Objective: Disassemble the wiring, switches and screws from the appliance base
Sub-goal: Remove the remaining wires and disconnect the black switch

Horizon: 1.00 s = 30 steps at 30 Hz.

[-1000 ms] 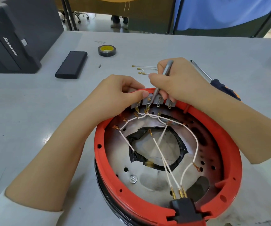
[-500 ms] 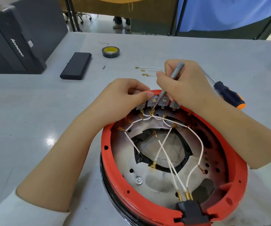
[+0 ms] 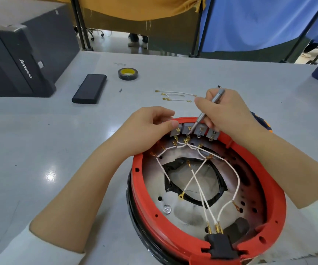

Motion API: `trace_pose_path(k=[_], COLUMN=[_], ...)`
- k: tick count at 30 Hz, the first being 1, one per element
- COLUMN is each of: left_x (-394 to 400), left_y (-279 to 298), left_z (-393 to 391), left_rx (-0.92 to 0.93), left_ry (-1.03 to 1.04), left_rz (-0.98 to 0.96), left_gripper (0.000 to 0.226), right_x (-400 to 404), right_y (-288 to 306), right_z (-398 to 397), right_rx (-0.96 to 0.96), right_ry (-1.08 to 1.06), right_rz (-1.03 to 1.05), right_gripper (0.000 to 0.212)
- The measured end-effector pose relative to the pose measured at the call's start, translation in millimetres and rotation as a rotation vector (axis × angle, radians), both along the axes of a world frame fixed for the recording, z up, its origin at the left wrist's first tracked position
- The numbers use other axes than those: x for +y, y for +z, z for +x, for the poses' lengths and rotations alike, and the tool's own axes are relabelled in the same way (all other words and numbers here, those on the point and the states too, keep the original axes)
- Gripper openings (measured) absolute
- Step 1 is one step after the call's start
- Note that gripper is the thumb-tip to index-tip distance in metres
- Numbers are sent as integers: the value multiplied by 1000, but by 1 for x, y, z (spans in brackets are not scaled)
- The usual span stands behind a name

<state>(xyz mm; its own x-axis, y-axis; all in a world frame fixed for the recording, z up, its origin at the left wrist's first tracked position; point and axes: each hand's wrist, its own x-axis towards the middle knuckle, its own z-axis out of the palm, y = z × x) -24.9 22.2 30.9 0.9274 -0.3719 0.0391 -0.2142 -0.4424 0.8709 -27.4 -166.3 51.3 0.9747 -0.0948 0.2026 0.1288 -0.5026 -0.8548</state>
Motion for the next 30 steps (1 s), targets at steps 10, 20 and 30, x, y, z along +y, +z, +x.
trace_pose_path(k=[10, 20, 30], left_x=[-6, -6, -6], left_y=[0, 0, 1], left_z=[-5, -6, -6], left_rx=[10, 18, 31], left_ry=[16, 6, 4], left_rz=[-20, -26, -33], left_gripper=[23, 19, 16], right_x=[5, 4, 8], right_y=[-5, -14, 0], right_z=[-14, -16, -5], right_rx=[-132, -208, -21], right_ry=[109, 116, 176], right_rz=[-97, -112, -67], right_gripper=[40, 36, 38])
